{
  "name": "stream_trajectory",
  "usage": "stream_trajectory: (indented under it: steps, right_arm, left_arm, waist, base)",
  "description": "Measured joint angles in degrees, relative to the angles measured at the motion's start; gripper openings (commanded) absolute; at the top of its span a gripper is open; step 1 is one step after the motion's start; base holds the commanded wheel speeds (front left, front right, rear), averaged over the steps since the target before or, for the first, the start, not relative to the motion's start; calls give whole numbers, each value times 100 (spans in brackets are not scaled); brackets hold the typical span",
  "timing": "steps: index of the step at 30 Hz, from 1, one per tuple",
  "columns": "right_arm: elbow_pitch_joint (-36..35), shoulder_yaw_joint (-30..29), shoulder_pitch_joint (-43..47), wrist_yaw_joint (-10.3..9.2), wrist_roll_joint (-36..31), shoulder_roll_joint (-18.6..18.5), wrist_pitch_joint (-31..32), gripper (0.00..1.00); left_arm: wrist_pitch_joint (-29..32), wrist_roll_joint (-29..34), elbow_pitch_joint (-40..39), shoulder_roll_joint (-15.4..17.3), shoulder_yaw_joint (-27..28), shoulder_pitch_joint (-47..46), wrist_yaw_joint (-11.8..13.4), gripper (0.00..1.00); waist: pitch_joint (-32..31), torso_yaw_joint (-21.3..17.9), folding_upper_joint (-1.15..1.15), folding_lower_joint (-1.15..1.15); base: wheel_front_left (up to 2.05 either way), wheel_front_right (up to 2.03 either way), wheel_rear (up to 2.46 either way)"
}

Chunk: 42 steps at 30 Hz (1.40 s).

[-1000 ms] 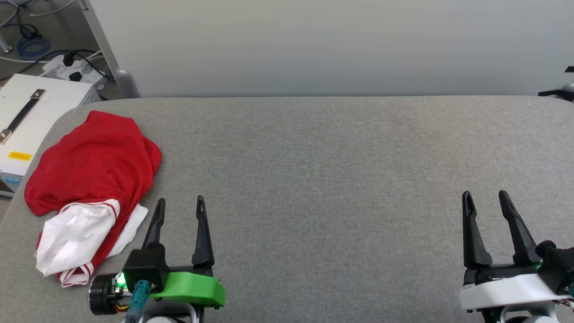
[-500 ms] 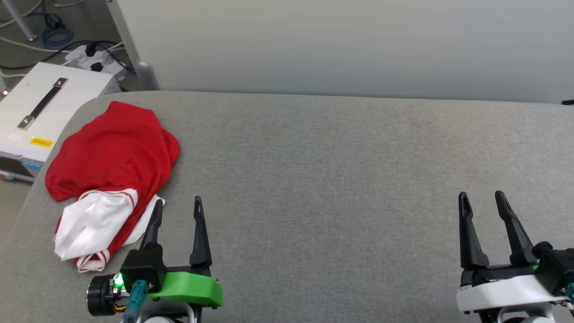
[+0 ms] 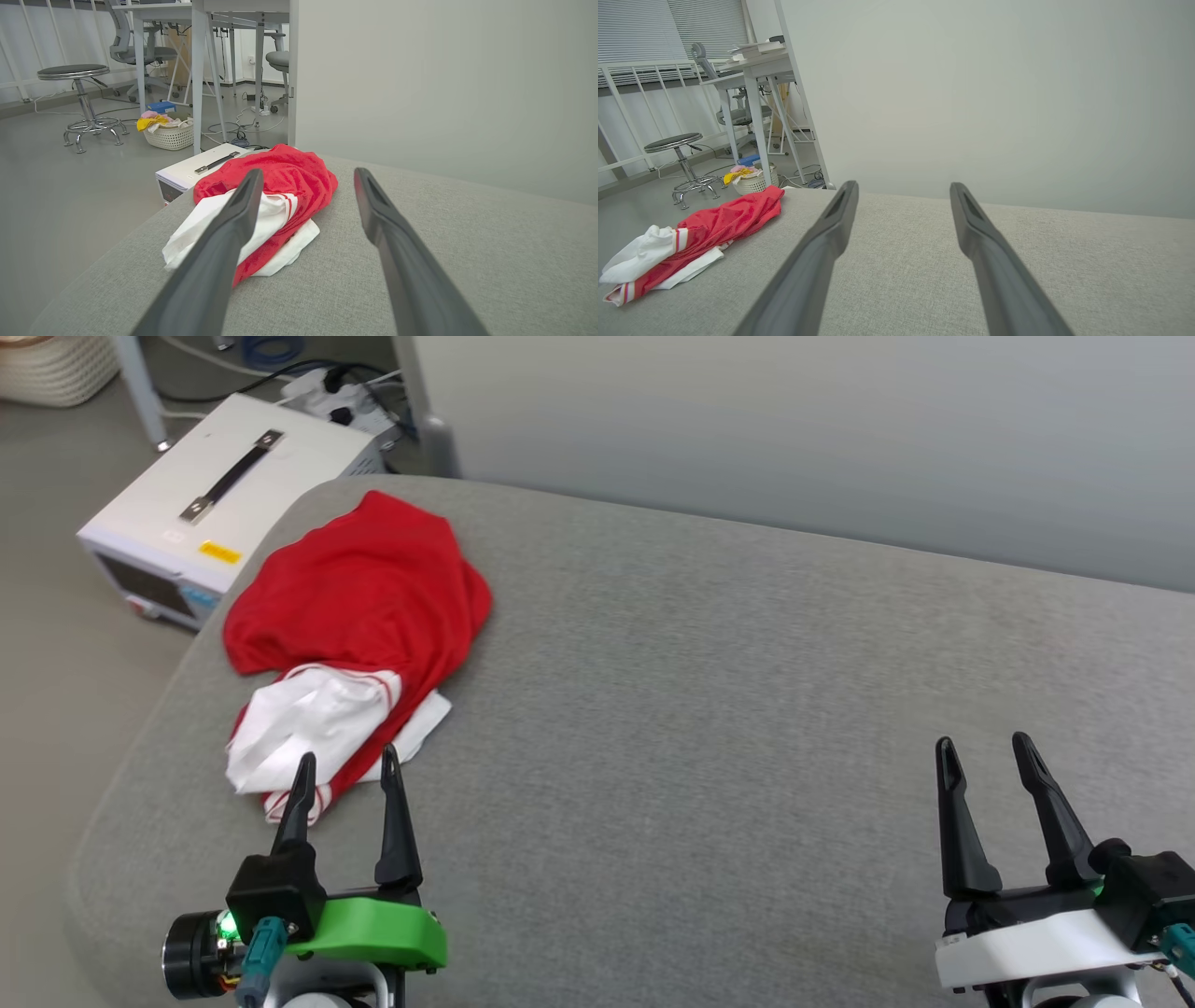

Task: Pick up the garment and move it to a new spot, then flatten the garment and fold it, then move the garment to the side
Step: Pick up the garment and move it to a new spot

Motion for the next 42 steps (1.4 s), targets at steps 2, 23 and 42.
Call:
stream_trajectory:
  steps: [2,23,42]
  right_arm:
    - [0,29,-1,0,-12,1,0,100]
    - [-5,174,-18,0,-151,5,0,100]
    - [-261,249,-505,0,-672,11,0,100]
  left_arm:
    - [0,-18,1,1,26,-2,2,100]
    - [0,-259,115,1,242,-4,26,100]
    - [-1,-407,969,321,1174,-2549,-1270,100]
  waist:
    - [21,154,0,0]
    - [178,1651,0,0]
    - [851,1343,0,0]
  base:
    - [0,0,0]
    - [0,0,0]
    - [0,0,0]
